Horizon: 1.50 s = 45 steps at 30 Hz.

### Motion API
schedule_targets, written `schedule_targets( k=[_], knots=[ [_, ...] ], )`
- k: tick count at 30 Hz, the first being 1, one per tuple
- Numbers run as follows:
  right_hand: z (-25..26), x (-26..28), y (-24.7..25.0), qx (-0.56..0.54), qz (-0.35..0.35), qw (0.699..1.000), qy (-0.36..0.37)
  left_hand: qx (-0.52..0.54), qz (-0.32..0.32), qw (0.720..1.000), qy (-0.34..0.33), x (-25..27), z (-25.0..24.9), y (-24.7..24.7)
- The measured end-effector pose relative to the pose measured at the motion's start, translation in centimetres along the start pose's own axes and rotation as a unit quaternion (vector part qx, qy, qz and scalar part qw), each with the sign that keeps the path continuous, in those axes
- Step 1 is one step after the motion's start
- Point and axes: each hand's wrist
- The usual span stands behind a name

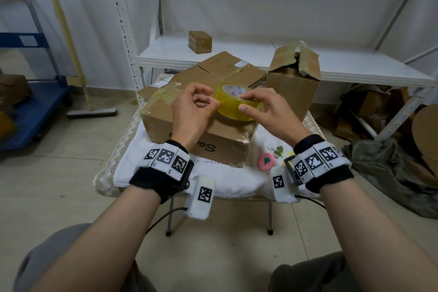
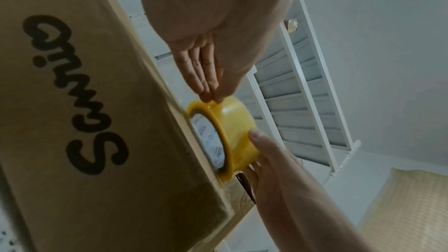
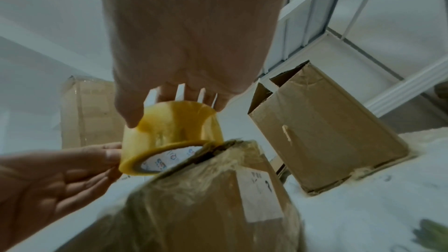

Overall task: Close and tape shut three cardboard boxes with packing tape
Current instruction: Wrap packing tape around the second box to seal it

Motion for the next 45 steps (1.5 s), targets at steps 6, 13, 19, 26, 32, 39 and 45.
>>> schedule_targets(
  k=[6, 13, 19, 26, 32, 39, 45],
  knots=[
    [0.4, 0.4, 0.0, 0.033, -0.011, 0.999, 0.032, -0.002, 0.048, 0.999, 0.003, 0.1, 0.2, -0.2],
    [1.0, 0.4, -0.4, 0.045, -0.068, 0.996, 0.040, 0.053, 0.066, 0.996, 0.026, -0.2, -0.2, 0.2],
    [1.2, 0.3, -0.8, 0.040, -0.073, 0.996, 0.011, 0.099, 0.087, 0.990, 0.052, -0.3, -1.0, 0.7],
    [0.2, -0.1, -1.0, 0.060, -0.043, 0.997, -0.009, 0.043, 0.102, 0.992, 0.062, -0.5, -0.6, 1.4],
    [-0.5, 0.0, 0.2, 0.142, 0.040, 0.988, -0.045, 0.007, 0.110, 0.991, 0.079, -0.9, 0.0, 1.8],
    [-1.1, 0.0, 0.4, 0.106, 0.054, 0.992, -0.031, -0.014, 0.115, 0.989, 0.095, -1.4, 0.3, 1.5],
    [-0.9, 0.0, 0.2, 0.079, 0.034, 0.996, -0.027, -0.037, 0.122, 0.988, 0.084, -1.6, -0.3, 1.6]
  ],
)
Point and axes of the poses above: each hand's wrist, its own x-axis away from the middle knuckle, its own y-axis out of the back of the hand, z = x × y, and after that the axes turned 15 degrees about -y, right-handed
